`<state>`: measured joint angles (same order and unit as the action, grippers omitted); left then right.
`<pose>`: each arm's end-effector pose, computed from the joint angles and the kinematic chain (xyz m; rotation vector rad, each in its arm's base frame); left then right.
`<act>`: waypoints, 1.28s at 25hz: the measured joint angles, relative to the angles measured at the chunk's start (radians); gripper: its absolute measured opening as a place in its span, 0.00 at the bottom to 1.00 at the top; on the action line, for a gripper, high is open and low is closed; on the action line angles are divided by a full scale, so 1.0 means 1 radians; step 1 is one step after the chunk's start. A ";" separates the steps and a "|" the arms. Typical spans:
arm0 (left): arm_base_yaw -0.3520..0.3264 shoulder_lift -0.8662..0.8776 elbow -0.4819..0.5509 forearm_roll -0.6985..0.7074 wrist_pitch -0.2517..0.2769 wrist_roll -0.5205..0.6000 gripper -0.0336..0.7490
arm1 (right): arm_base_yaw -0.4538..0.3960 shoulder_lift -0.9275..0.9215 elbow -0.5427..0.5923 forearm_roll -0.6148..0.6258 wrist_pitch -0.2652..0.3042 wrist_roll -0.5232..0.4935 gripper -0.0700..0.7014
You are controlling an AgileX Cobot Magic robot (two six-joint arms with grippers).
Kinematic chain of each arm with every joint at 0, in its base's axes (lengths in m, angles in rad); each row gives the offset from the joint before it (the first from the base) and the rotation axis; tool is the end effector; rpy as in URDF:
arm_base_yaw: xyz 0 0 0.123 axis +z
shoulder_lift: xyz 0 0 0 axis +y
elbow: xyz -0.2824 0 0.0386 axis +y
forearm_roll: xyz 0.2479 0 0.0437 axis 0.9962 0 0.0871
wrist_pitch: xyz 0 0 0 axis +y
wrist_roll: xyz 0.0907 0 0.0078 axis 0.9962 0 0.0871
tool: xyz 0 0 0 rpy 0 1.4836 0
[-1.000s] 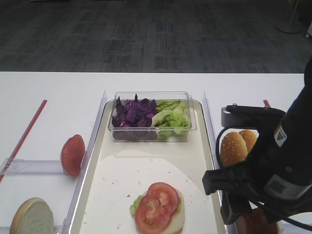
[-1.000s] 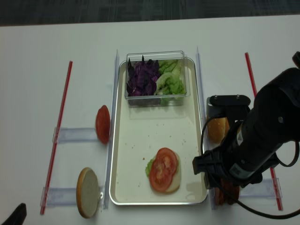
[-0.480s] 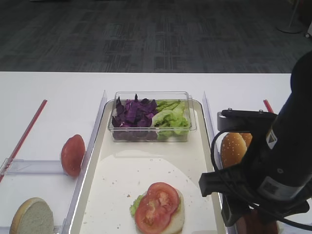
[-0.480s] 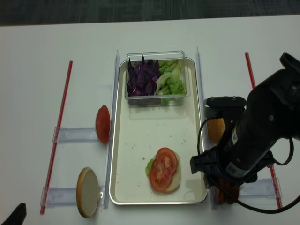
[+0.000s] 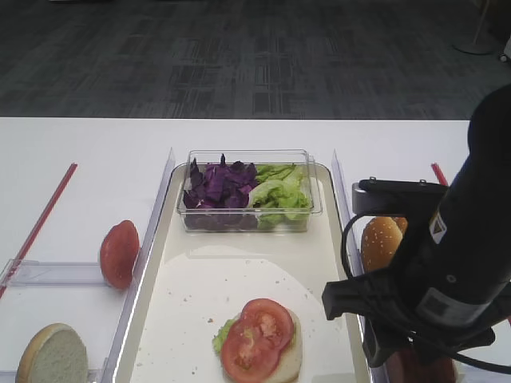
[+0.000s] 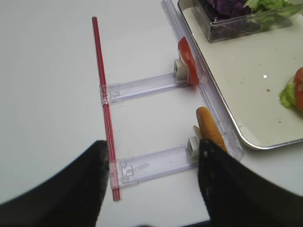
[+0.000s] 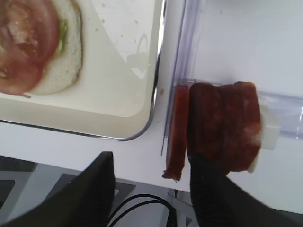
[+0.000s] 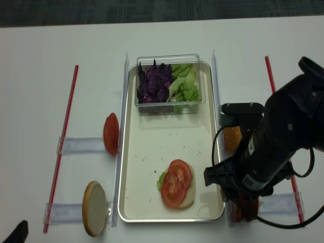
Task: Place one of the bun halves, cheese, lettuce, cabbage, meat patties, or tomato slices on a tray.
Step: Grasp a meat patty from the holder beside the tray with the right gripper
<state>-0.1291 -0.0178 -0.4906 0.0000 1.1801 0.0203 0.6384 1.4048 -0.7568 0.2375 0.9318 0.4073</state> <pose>-0.0118 0.0015 0.2651 0.1609 2.1500 -0.0630 0.1692 0.1470 0.2041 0.1492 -3.0907 -0.3239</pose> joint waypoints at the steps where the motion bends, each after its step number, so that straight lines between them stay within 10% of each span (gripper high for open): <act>1: 0.000 0.000 0.000 0.000 0.000 0.000 0.53 | 0.000 0.004 0.000 -0.002 -0.002 0.000 0.60; 32: 0.000 0.000 0.000 0.000 0.000 0.000 0.53 | 0.000 0.083 0.000 -0.013 -0.043 -0.011 0.55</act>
<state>-0.1291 -0.0178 -0.4906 0.0000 1.1801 0.0203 0.6384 1.4875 -0.7568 0.2244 0.8891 0.3963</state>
